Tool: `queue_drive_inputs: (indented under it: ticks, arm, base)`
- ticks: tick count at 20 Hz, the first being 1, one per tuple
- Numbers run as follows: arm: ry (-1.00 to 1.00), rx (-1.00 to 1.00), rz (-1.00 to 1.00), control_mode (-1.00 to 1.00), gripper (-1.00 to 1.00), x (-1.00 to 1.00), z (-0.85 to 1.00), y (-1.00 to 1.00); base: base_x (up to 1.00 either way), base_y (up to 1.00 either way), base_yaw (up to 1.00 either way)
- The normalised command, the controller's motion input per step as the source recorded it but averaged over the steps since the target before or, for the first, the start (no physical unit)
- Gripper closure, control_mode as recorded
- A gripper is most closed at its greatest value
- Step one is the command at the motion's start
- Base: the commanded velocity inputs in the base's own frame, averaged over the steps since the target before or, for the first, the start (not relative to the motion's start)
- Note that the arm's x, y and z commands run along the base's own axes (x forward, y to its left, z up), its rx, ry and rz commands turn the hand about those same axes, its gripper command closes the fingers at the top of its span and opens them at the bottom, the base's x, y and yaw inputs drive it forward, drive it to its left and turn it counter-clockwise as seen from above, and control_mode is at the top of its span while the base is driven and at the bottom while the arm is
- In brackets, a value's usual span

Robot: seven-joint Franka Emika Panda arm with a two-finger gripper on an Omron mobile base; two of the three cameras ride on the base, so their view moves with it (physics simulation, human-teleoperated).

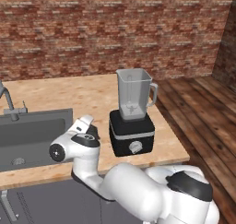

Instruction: Close the lid blender by securely placing the lid on top.

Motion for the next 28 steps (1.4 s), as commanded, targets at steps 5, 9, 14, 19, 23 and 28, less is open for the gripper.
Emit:
queue_drive_inputs:
  ticks: [5, 9, 14, 19, 23, 28]
  arm:
    - [-0.04, -0.04, 0.00, -1.00, 1.00, -0.11, 0.25, 0.00]
    - [-0.20, -0.18, 0.00, -1.00, 1.00, -0.29, 0.78, 0.04]
    - [-0.20, -0.21, 0.00, -1.00, 1.00, -0.20, 0.83, 0.10]
    - [-0.14, -0.23, 0.00, -1.00, 1.00, -0.09, 0.86, 0.03]
    - [-0.07, -0.23, 0.00, -1.00, 1.00, -0.03, 0.85, 0.00]
    - [-0.03, -0.21, -0.02, -1.00, 1.00, 0.00, 0.83, 0.00]
  base:
    - [0.00, 0.00, 0.00]
    - [0.00, 0.00, 0.00]
    - [0.00, 0.00, 0.00]
    - [0.00, 0.00, 0.00]
    - [0.00, 0.00, 0.00]
    - [0.00, 0.00, 0.00]
